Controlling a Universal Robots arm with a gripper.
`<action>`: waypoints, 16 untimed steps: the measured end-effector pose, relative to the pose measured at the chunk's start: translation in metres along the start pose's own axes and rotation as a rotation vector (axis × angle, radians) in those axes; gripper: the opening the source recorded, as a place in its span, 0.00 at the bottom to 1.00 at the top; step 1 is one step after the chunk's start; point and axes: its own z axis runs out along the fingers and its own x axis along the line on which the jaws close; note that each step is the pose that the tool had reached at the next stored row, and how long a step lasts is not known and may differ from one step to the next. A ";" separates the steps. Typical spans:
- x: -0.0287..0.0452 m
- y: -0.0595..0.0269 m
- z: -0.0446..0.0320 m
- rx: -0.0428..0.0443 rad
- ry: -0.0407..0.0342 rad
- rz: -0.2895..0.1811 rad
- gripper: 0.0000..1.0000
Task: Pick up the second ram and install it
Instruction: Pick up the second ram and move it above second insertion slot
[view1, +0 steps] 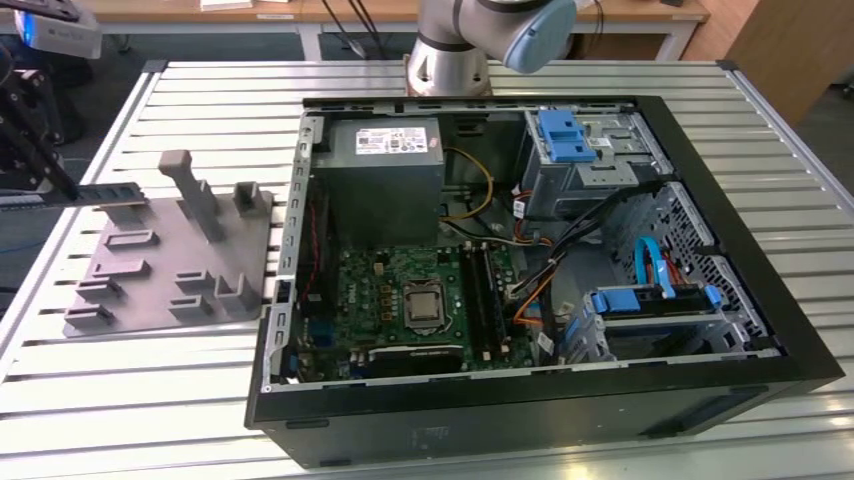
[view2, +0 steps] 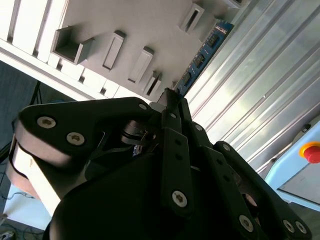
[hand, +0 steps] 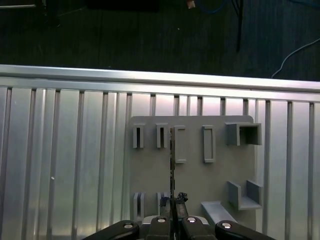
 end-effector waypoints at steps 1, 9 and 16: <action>-0.0001 0.0001 -0.0024 0.0000 0.0000 0.000 0.14; -0.0009 0.0005 -0.0212 0.0001 0.0000 0.000 0.14; -0.0018 0.0011 -0.0428 -0.0001 -0.0001 0.000 0.14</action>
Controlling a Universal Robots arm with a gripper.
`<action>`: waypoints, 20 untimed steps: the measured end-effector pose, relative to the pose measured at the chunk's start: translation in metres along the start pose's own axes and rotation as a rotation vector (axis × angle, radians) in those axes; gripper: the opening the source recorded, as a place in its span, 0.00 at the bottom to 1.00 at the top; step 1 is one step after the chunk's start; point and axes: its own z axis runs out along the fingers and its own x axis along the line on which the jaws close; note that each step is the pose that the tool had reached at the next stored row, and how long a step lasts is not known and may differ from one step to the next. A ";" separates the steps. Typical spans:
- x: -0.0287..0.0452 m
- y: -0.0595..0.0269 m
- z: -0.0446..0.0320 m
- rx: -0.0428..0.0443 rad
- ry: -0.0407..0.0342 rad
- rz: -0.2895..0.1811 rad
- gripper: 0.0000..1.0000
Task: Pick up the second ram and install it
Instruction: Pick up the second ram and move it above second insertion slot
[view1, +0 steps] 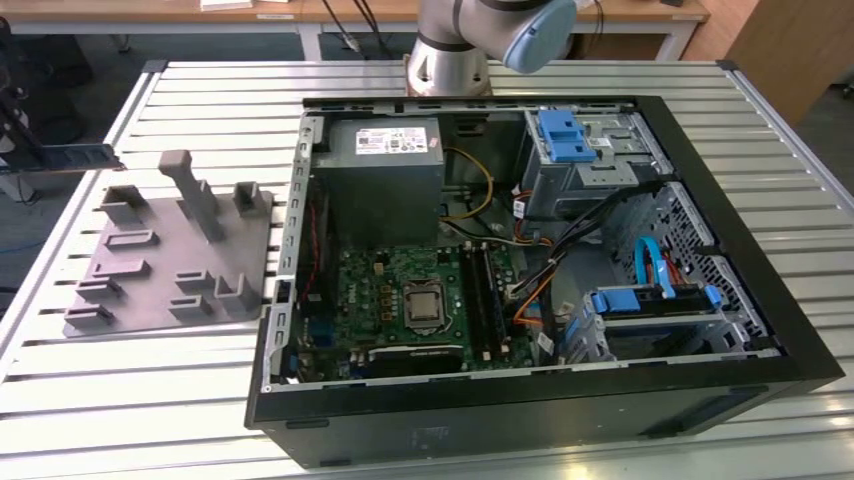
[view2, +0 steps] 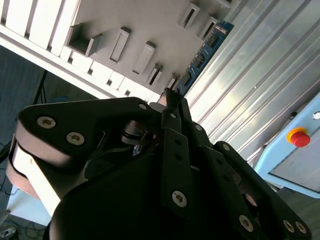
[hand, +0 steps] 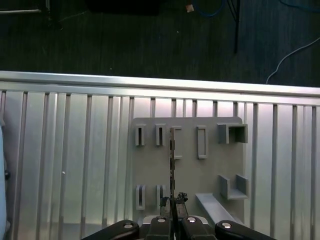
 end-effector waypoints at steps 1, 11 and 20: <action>-0.0001 0.0001 -0.0026 0.0001 0.0000 0.000 0.14; -0.0004 0.0002 -0.0104 0.0001 -0.0005 0.000 0.14; -0.0003 -0.0039 -0.0107 -0.0001 -0.0004 0.000 0.14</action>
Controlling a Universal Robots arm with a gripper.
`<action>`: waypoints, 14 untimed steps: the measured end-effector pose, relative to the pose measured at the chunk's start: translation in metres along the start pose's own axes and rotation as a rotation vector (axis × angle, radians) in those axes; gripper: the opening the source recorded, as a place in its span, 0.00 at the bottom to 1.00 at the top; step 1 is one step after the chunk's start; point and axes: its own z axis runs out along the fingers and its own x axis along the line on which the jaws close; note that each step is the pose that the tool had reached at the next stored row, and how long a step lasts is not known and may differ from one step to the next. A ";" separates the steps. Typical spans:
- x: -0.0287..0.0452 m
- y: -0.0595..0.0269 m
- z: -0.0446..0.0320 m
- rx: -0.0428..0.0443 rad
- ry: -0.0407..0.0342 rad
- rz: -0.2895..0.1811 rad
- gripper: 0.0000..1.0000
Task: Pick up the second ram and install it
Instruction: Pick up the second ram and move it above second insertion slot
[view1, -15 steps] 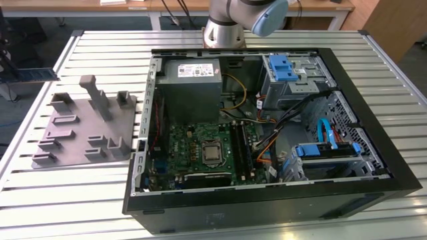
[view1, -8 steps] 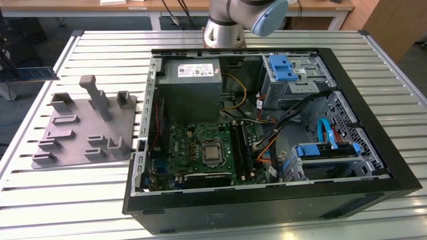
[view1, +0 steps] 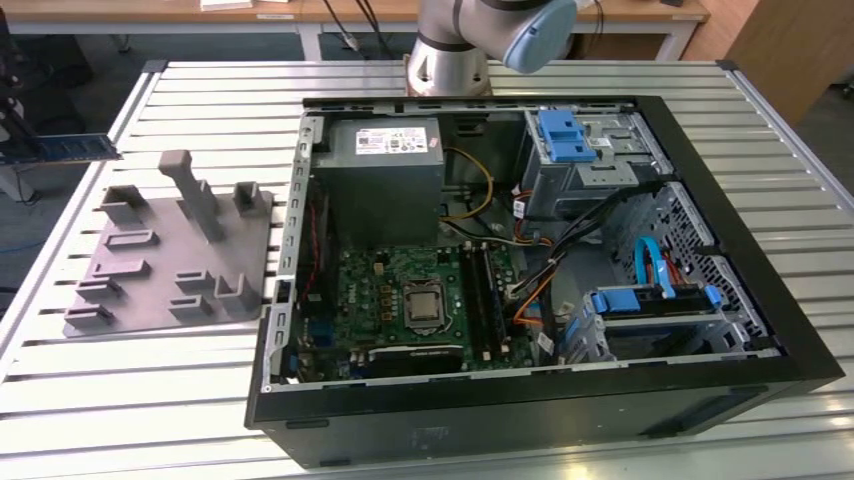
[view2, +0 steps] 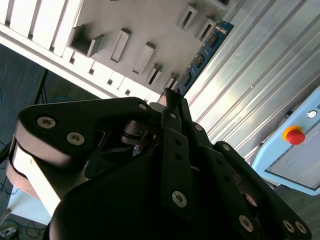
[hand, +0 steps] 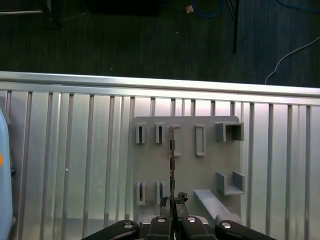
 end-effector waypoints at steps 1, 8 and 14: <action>0.0000 -0.0015 0.0000 0.0000 0.0000 0.000 0.14; 0.0005 -0.0173 -0.0004 0.0001 0.0000 0.000 0.14; 0.0009 -0.0311 -0.0008 0.0001 -0.0001 0.000 0.14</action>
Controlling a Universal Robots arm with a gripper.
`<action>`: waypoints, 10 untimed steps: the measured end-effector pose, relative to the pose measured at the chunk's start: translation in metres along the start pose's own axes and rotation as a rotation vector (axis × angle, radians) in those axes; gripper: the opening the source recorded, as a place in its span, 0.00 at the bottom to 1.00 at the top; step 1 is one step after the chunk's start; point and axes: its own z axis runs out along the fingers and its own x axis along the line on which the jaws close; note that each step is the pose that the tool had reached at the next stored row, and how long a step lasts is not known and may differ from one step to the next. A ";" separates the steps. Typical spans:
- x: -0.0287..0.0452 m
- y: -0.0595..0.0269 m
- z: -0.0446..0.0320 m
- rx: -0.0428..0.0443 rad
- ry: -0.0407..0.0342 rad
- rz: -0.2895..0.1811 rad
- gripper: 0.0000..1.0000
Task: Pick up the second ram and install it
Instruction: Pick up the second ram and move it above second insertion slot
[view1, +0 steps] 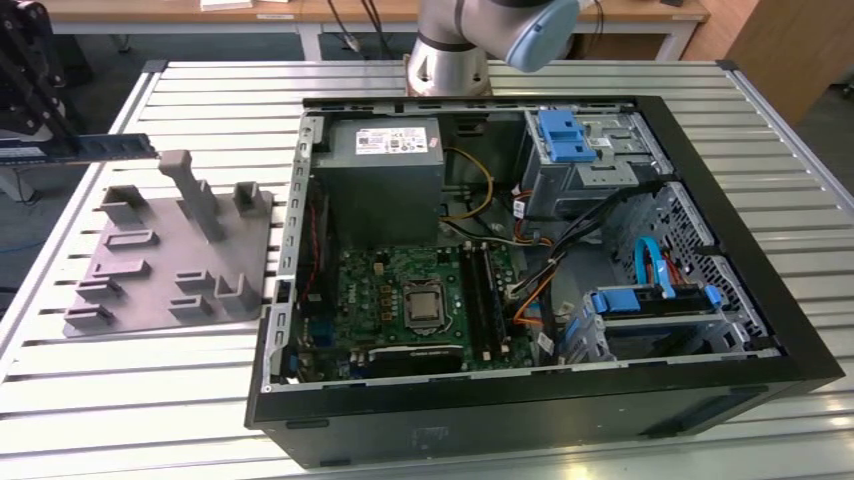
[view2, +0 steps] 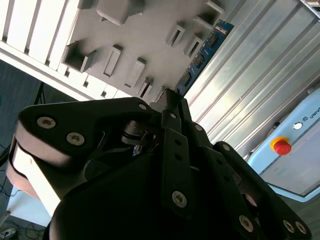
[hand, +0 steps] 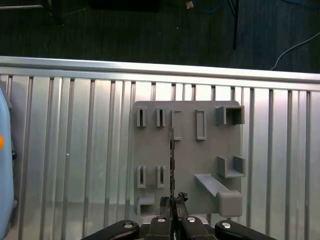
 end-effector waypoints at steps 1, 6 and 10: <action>0.0001 -0.0021 -0.0001 0.0000 0.0001 0.000 0.14; 0.0004 -0.0133 -0.0003 0.0001 -0.0001 0.000 0.14; 0.0007 -0.0229 -0.0007 0.0000 0.0001 0.000 0.14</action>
